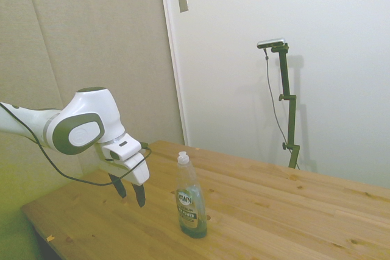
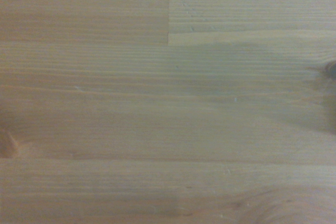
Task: Knock down the dish soap
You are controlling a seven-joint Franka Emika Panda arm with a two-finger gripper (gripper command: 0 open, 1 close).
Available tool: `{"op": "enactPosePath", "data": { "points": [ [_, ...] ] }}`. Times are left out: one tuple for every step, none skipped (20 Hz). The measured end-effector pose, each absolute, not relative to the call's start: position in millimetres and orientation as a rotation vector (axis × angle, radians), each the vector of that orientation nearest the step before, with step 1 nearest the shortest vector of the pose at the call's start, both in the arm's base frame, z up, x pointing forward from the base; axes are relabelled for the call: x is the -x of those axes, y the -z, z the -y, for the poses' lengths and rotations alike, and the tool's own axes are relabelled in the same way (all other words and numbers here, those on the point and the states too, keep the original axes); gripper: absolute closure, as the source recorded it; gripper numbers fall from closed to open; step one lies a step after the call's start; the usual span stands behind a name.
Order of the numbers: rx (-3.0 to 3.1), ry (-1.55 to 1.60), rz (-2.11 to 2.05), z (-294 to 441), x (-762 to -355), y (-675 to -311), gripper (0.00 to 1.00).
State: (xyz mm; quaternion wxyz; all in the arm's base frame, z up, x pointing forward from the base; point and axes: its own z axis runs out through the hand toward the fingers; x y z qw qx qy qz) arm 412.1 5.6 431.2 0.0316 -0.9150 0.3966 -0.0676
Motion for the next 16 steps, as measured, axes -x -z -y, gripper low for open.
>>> {"op": "enactPosePath", "data": {
  "points": [
    [2.818,0.208,-1.222,-5.6,-412.3,-431.2,0.0],
    [2.821,0.208,-1.221,-5.4,-412.2,-431.1,0.0],
    [2.827,0.21,-1.22,-3.9,-412.0,-431.1,0.0],
    [2.836,0.22,-1.218,-0.5,-411.7,-432.1,1.0],
    [2.846,0.233,-1.217,5.5,-411.2,-433.8,1.0],
    [2.85,0.245,-1.221,14.0,-410.5,-435.9,1.0],
    [2.853,0.258,-1.227,24.1,-409.4,-438.4,1.0],
    [2.855,0.267,-1.232,34.6,-408.1,-440.7,1.0],
    [2.855,0.273,-1.239,45.1,-406.3,-443.0,1.0],
    [2.855,0.274,-1.248,54.9,-403.8,-445.2,1.0],
    [2.861,0.278,-1.256,63.3,-401.3,-447.5,1.0],
    [2.864,0.284,-1.265,71.0,-398.8,-449.8,1.0],
    [2.867,0.29,-1.274,78.0,-396.2,-452.1,1.0],
    [2.865,0.298,-1.286,84.2,-393.8,-454.7,1.0],
    [2.863,0.306,-1.293,90.2,-391.7,-457.1,1.0],
    [2.863,0.318,-1.303,95.7,-390.1,-459.7,1.0]
  ]
}}
